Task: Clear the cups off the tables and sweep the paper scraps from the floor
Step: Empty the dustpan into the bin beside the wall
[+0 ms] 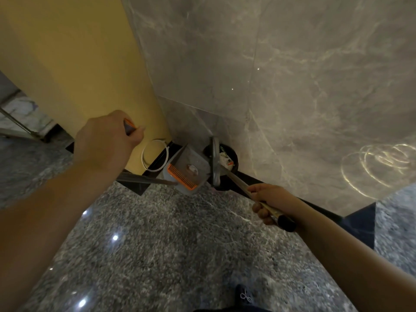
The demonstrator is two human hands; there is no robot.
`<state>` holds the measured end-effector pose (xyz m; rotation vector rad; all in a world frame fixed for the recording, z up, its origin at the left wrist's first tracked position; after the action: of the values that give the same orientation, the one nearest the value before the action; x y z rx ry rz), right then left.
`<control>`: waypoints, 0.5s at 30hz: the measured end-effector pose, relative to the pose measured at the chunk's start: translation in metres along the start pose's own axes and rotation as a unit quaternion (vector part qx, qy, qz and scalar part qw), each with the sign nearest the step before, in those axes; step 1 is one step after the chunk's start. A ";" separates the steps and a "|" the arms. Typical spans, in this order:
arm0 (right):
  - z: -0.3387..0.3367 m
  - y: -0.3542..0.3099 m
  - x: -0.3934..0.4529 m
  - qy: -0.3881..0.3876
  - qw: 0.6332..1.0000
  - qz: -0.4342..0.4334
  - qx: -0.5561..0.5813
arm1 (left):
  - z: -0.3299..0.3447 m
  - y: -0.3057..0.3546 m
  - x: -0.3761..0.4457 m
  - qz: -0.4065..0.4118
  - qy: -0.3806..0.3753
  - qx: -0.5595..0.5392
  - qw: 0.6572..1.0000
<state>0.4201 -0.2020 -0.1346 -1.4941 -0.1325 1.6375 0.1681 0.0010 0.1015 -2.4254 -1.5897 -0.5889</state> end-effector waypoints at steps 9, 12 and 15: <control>-0.001 -0.011 -0.001 -0.004 1.000 -0.005 0.021 | -0.015 -0.012 -0.013 0.000 0.003 0.024 1.000; 0.007 -0.011 -0.006 -0.019 1.000 0.005 0.011 | -0.016 -0.021 -0.014 -0.001 0.020 0.027 0.999; 0.018 -0.005 -0.011 -0.045 0.999 0.024 0.019 | -0.010 -0.026 -0.018 0.000 0.024 0.014 1.000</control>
<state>0.4066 -0.1976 -0.1188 -1.4045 -0.1145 1.7374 0.1360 -0.0072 0.1011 -2.3731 -1.5674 -0.6165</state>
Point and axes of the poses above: each hand's wrist, its own x-axis towards the middle knuckle, its own z-axis out of the palm, y = z × x, the point moved 10 cm from there along x, towards the middle knuckle, and after that the axes turned 12 degrees about x, right-handed, at the moved point
